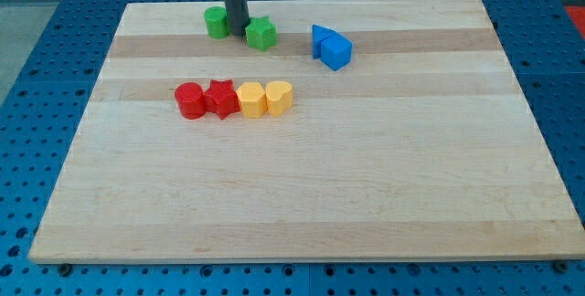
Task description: Separate the green star from the green circle
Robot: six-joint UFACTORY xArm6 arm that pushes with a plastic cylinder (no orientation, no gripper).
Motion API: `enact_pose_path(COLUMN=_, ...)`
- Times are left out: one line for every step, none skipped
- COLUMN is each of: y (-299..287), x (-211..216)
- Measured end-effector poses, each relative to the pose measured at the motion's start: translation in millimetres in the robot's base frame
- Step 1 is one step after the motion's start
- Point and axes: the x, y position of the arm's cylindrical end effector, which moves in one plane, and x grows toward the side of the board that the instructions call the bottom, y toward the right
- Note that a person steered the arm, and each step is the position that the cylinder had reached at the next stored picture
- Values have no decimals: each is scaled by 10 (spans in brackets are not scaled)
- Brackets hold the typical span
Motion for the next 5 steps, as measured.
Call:
enact_pose_path(y=124, x=0)
enact_pose_path(y=236, x=33)
enact_pose_path(y=277, x=111)
enact_pose_path(y=290, x=211)
enact_pose_path(y=322, x=264)
